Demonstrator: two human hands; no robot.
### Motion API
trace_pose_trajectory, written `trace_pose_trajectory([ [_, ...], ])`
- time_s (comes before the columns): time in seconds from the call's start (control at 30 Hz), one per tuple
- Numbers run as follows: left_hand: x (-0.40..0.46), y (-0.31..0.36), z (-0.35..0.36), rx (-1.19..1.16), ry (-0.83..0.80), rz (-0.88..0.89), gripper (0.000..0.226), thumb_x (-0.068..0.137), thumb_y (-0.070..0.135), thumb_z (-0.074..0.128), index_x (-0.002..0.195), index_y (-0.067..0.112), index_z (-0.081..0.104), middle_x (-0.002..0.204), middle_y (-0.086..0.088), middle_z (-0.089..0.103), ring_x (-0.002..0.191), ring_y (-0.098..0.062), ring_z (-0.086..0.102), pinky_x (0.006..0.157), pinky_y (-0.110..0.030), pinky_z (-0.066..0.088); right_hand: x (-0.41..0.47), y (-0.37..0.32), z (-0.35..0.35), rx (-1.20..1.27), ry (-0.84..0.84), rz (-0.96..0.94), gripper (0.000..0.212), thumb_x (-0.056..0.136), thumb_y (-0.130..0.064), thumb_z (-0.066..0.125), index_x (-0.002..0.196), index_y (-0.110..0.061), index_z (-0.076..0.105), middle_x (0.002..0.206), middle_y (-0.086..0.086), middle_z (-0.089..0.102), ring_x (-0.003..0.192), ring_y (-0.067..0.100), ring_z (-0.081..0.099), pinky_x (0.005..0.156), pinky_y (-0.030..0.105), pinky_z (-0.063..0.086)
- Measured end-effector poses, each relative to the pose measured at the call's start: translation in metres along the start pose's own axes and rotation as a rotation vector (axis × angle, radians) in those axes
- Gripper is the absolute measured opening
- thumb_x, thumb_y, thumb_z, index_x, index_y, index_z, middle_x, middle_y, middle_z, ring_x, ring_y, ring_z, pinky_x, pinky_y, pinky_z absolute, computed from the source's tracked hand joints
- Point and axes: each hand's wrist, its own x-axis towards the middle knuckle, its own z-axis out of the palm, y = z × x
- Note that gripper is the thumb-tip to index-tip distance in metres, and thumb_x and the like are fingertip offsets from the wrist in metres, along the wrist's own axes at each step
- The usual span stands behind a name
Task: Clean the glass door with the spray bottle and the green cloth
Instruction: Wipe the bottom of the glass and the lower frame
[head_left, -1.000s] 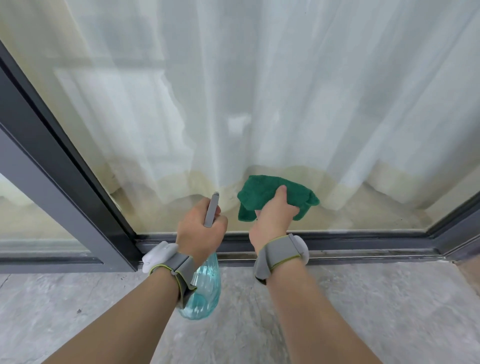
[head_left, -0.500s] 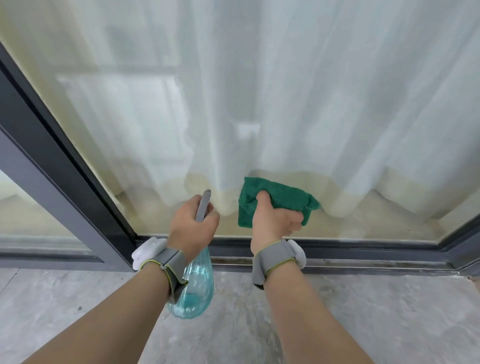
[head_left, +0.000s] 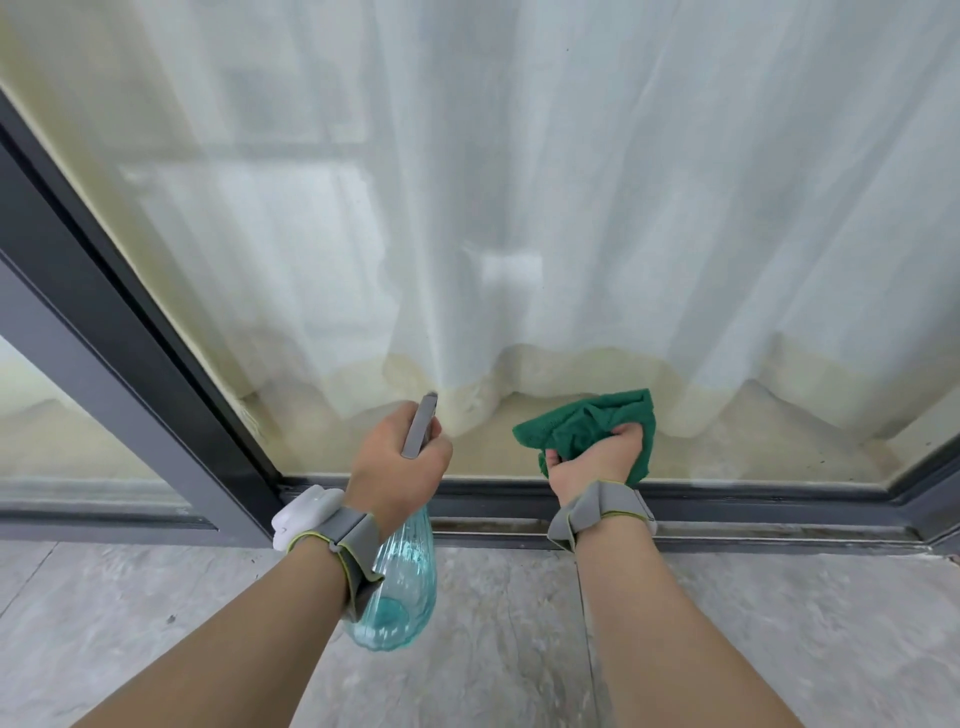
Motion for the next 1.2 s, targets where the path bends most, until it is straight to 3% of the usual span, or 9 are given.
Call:
trace_pose_trajectory([
  [0.2, -0.006, 0.002, -0.012, 0.017, 0.022, 0.023, 0.004, 0.09, 0.006, 0.058, 0.087, 0.003, 0.056, 0.066, -0.001, 0.047, 0.047, -0.006, 0.038, 0.045, -0.015, 0.036, 0.031, 0.009, -0.025, -0.054, 0.044, 0.256, 0.045, 0.088, -0.049, 0.046, 0.125, -0.024, 0.053, 0.13, 0.005, 0.053, 0.118, 0.03, 0.05, 0.097, 0.044, 0.043],
  [0.47, -0.008, 0.014, -0.007, 0.038, 0.022, 0.039, 0.023, 0.073, 0.028, 0.053, 0.086, 0.009, 0.059, 0.066, -0.002, 0.05, 0.055, -0.013, 0.042, 0.052, -0.025, 0.04, -0.019, 0.078, 0.006, -0.127, -0.248, 0.512, 0.031, 0.091, -0.006, 0.043, 0.118, 0.001, 0.056, 0.127, 0.021, 0.058, 0.122, 0.036, 0.053, 0.106, 0.047, 0.039],
  [0.63, -0.001, 0.011, -0.003, 0.02, 0.053, 0.051, 0.005, 0.09, 0.009, 0.059, 0.089, 0.004, 0.058, 0.068, -0.003, 0.049, 0.05, -0.008, 0.038, 0.047, -0.015, 0.036, -0.01, 0.053, 0.008, -0.06, -0.144, 0.373, 0.038, 0.086, -0.008, 0.044, 0.123, -0.01, 0.056, 0.125, 0.015, 0.057, 0.115, 0.035, 0.055, 0.1, 0.046, 0.042],
  [0.73, 0.004, 0.012, -0.002, 0.002, 0.054, 0.04, 0.004, 0.088, 0.012, 0.059, 0.088, 0.009, 0.058, 0.067, 0.001, 0.05, 0.053, -0.01, 0.041, 0.05, -0.018, 0.038, 0.01, 0.007, -0.002, 0.024, -0.028, 0.201, 0.015, 0.086, -0.021, 0.042, 0.091, -0.02, 0.056, 0.101, 0.005, 0.058, 0.095, 0.025, 0.054, 0.094, 0.037, 0.038],
  [0.83, 0.004, 0.014, 0.01, -0.005, 0.01, 0.055, 0.006, 0.088, 0.015, 0.059, 0.089, 0.009, 0.058, 0.068, 0.0, 0.05, 0.057, -0.015, 0.043, 0.052, -0.023, 0.04, 0.025, -0.038, -0.012, 0.063, 0.036, 0.02, 0.018, 0.088, -0.026, 0.043, 0.07, -0.022, 0.042, 0.079, 0.0, 0.048, 0.071, 0.02, 0.046, 0.078, 0.032, 0.036],
  [0.9, 0.0, 0.018, 0.021, -0.003, -0.041, 0.081, 0.014, 0.083, 0.025, 0.057, 0.089, 0.012, 0.059, 0.066, 0.001, 0.052, 0.056, -0.015, 0.044, 0.053, -0.026, 0.043, 0.024, -0.049, -0.025, 0.037, 0.03, 0.007, 0.005, 0.083, -0.02, 0.046, 0.079, -0.021, 0.049, 0.088, 0.001, 0.055, 0.078, 0.021, 0.051, 0.079, 0.032, 0.038],
  [1.0, -0.001, 0.027, 0.041, 0.011, -0.094, 0.106, 0.013, 0.082, 0.026, 0.056, 0.088, 0.014, 0.059, 0.066, 0.001, 0.052, 0.057, -0.016, 0.046, 0.056, -0.031, 0.045, 0.008, -0.043, -0.041, -0.073, 0.014, 0.091, 0.021, 0.086, -0.017, 0.048, 0.106, -0.017, 0.053, 0.109, 0.007, 0.059, 0.104, 0.028, 0.057, 0.091, 0.037, 0.045],
  [1.1, -0.006, 0.035, 0.067, -0.005, -0.13, 0.116, 0.001, 0.09, 0.014, 0.059, 0.09, 0.013, 0.059, 0.071, -0.002, 0.053, 0.063, -0.019, 0.048, 0.06, -0.033, 0.045, 0.002, -0.052, -0.061, -0.239, 0.029, 0.098, 0.02, 0.086, -0.011, 0.051, 0.106, -0.013, 0.051, 0.107, 0.013, 0.057, 0.103, 0.032, 0.056, 0.095, 0.043, 0.047],
  [1.2, -0.021, 0.051, 0.095, -0.019, -0.18, 0.119, 0.002, 0.092, 0.012, 0.059, 0.094, 0.012, 0.06, 0.075, -0.003, 0.055, 0.066, -0.019, 0.049, 0.061, -0.032, 0.046, 0.039, -0.086, -0.104, -0.348, 0.103, 0.017, 0.037, 0.066, -0.008, 0.063, 0.103, -0.007, 0.057, 0.107, 0.017, 0.065, 0.094, 0.031, 0.063, 0.08, 0.046, 0.054],
])
